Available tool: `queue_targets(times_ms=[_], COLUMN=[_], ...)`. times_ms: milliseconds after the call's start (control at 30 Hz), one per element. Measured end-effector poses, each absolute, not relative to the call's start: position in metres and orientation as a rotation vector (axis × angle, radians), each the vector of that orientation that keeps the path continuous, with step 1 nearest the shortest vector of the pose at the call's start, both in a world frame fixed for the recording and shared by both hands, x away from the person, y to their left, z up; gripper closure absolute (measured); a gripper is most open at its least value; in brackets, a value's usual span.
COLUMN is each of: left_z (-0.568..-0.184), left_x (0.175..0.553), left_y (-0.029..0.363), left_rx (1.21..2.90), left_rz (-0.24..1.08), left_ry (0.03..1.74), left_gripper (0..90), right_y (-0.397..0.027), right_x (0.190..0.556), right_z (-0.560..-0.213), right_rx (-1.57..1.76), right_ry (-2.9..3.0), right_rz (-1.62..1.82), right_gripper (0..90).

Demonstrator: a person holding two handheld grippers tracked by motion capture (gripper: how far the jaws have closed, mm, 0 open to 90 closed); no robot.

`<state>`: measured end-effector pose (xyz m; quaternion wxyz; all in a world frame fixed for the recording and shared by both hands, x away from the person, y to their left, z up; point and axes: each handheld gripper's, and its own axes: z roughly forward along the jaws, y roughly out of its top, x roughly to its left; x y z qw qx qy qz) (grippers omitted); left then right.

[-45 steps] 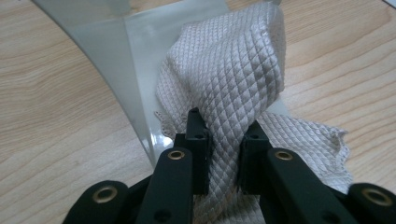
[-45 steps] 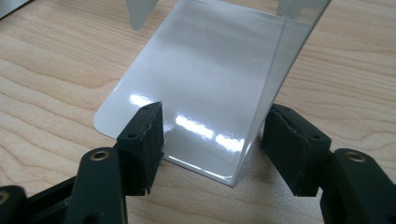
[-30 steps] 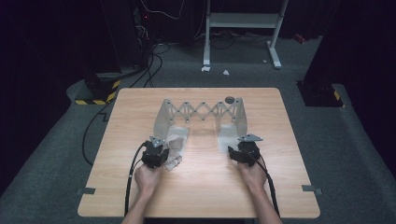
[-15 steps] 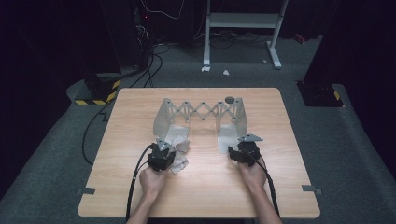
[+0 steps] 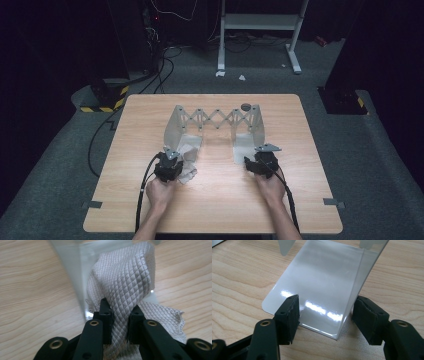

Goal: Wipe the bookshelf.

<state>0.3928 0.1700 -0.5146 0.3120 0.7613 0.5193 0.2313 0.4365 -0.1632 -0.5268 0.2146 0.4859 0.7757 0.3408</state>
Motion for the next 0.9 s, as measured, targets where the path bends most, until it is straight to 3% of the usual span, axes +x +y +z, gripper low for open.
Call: queue_targets(times_ms=[433,900], left_z=[-0.516,-0.517], left_x=[0.401,0.402], left_y=[0.164,0.152], left_rx=[2.028,2.009], left_rz=[0.642,0.574], left_ry=[1.375,1.333], left_gripper=[77.9,77.9], right_y=[-0.163,-0.163], right_x=[0.436,0.436], right_z=[-0.527,-0.527], right_rx=[1.347,1.346], right_ry=[2.153,2.154], right_rz=[0.946,0.946], right_gripper=[38.5,38.5])
